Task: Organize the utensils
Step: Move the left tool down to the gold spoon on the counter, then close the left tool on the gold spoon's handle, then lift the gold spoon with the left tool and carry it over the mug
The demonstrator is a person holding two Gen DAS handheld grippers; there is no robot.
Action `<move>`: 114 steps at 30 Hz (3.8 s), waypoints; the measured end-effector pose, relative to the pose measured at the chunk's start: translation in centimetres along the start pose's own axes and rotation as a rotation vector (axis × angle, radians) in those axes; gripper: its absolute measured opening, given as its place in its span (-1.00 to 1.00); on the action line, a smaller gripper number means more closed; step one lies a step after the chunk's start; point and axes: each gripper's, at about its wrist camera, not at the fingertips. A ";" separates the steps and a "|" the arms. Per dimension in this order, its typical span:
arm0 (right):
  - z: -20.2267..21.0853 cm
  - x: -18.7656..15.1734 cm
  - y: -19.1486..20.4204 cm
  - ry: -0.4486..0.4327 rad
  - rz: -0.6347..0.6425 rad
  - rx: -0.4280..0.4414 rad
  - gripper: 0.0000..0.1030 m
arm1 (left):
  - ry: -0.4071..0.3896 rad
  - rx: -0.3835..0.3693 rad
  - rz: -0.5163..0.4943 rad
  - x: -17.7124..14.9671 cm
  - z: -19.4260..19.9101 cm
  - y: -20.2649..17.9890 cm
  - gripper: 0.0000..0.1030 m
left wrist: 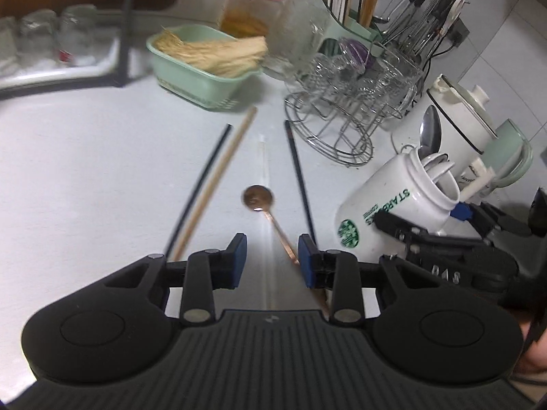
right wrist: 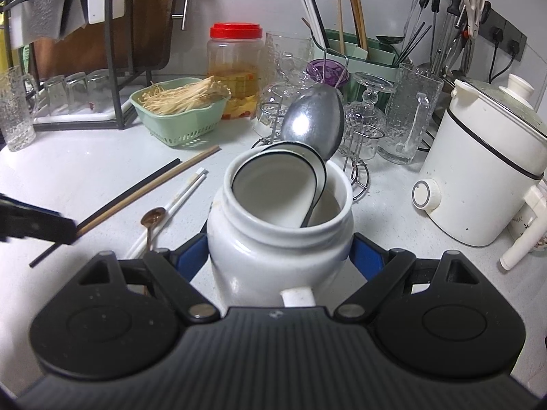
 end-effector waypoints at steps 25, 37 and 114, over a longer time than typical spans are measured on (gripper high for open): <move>0.2 -0.5 -0.1 -0.045 -0.006 0.009 0.77 | 0.088 0.252 -0.140 3.7 -8.7 -3.1 -0.25; 0.0 -0.5 0.2 -0.051 -0.026 -0.010 0.77 | 0.130 0.265 -0.172 4.2 -8.7 -3.1 -0.49; -2.3 0.6 -1.0 -0.005 0.005 0.096 0.77 | 0.199 0.239 -0.376 5.0 -10.0 -3.9 -0.15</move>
Point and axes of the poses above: each gripper's, at about its wrist camera, not at the fingertips, and z roughly against the way its jaws point, y to its left, x to its top, and after that the axes turned 3 degrees about -z, right-handed
